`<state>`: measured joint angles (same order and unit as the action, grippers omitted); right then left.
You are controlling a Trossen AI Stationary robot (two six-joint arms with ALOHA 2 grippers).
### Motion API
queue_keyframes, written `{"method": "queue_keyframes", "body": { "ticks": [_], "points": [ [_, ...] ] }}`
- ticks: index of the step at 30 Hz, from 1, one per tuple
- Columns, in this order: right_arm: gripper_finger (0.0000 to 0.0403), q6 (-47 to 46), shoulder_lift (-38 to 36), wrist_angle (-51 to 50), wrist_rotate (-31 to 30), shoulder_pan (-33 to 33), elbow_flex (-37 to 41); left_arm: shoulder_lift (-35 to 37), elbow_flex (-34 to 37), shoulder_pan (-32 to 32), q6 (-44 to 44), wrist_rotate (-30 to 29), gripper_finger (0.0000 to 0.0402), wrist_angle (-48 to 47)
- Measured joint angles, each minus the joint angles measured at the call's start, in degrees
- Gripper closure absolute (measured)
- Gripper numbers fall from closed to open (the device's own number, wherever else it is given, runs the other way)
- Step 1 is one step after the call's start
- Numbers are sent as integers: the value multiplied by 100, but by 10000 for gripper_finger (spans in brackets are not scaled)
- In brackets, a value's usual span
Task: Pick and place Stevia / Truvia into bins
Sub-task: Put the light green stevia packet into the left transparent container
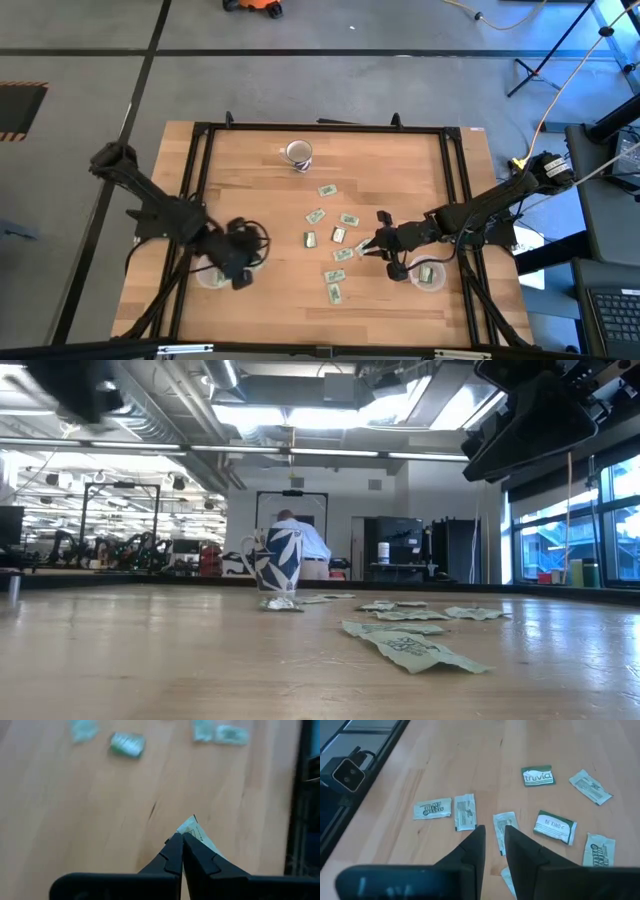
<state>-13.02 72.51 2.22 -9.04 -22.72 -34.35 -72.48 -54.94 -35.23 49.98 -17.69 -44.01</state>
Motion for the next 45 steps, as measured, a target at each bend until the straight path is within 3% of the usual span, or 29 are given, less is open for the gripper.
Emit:
{"method": "queue_keyframes", "body": {
  "ticks": [8,17,30,37,45],
  "points": [
    [327,-22,0,0,2,-1,0,34,0,-1445,2729,-855,399,-1016],
    [327,-30,0,17,2,0,0,-422,-2,-2348,5309,-508,399,-2112],
    [327,20,0,280,2,0,0,-1008,-4,-2467,5593,-216,396,-2099],
    [327,592,378,1091,40,0,-6,-1013,-7,-2467,5685,-214,359,-2129],
    [327,908,1220,2125,1033,-4,-4,-935,-9,-2467,5733,-228,325,-2309]
  ]
}}
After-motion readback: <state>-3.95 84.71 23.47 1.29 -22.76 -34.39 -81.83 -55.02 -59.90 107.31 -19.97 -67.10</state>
